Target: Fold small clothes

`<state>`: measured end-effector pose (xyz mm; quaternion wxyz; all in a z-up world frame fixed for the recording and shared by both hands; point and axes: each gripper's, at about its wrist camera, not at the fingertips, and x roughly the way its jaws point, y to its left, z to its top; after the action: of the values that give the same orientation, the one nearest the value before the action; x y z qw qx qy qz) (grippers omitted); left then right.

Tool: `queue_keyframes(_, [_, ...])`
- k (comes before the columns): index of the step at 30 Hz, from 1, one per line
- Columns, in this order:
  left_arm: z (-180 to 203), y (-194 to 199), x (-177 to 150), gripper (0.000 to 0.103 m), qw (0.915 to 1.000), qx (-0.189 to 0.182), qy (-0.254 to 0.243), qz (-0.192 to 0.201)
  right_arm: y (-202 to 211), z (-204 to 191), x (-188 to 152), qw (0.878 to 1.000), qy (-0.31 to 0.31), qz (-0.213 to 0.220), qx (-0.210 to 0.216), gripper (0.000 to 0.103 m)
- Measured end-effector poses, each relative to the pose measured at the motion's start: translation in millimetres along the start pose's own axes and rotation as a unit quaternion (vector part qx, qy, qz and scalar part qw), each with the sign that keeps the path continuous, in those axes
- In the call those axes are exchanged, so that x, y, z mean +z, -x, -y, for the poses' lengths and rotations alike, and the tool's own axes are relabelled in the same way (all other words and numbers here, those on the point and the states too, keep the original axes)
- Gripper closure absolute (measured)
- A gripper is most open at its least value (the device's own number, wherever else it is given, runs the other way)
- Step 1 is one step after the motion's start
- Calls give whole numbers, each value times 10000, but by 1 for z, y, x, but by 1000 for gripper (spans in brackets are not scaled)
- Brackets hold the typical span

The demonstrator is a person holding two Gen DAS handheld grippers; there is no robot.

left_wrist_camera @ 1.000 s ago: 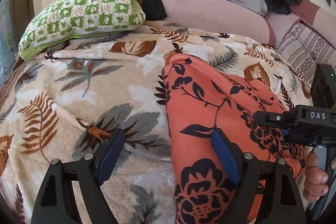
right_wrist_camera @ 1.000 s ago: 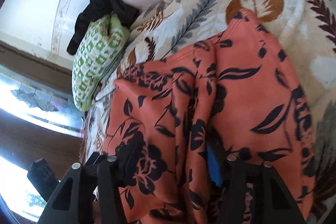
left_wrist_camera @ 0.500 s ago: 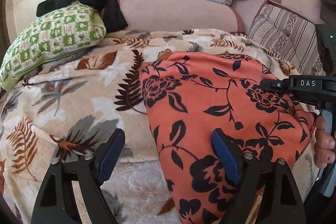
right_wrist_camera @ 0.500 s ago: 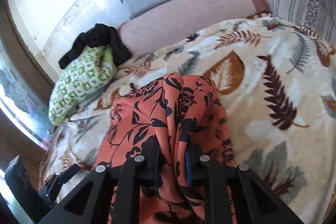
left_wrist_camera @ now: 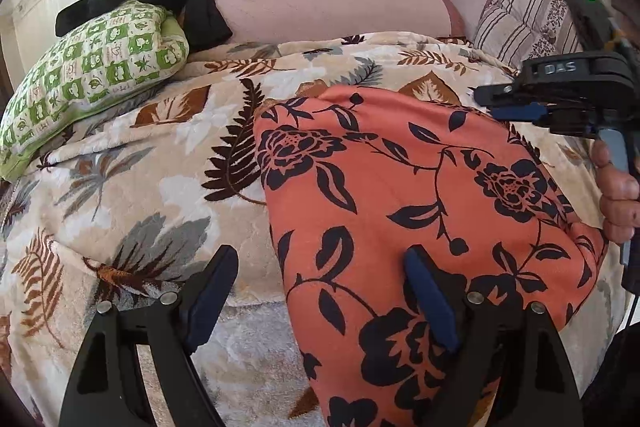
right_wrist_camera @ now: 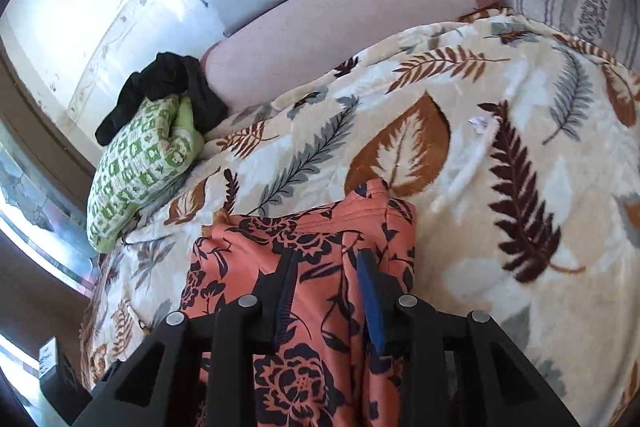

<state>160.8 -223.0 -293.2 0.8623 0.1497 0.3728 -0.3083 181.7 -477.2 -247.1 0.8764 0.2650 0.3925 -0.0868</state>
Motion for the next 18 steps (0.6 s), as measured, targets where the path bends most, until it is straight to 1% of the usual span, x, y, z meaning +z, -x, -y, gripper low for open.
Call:
queue_keyframes(2, [3, 1, -1, 17, 9999, 62, -83, 40, -39, 13, 3, 9975, -130, -605, -339, 71])
queue_keyframes(3, [4, 1, -1, 17, 9999, 73, -118, 45, -53, 22, 0, 9959, -230, -802, -355, 72])
queue_keyframes(4, [5, 1, -2, 17, 9998, 105, -147, 50, -57, 26, 2, 9967, -284, -722, -251, 71])
queue_keyframes(5, [5, 1, -2, 17, 9998, 118, -170, 69, -55, 27, 6, 9977, -280, -560, -267, 70])
queue_keyframes(6, [6, 1, -1, 16, 9997, 132, -190, 79, -54, 26, 9, 9975, -274, -538, -375, 69])
queue_keyframes(8, [6, 1, 0, 16, 9997, 141, -201, 80, -52, 26, 7, 9977, -308, -484, -352, 69])
queue_keyframes(10, [5, 0, 0, 16, 9997, 135, -172, 65, -45, 21, 3, 9983, -146, -396, -413, 69])
queue_keyframes(12, [5, 0, 0, 16, 9998, 138, -149, 60, -29, 15, 2, 9989, 26, -205, -411, 69])
queue_keyframes(15, [5, 0, 0, 16, 9998, 156, -133, 56, 2, 9, 3, 9994, 189, 140, -263, 69])
queue_keyframes(18, [5, 0, 0, 16, 9998, 162, -122, 53, 28, 1, -5, 9990, 279, 310, -171, 69])
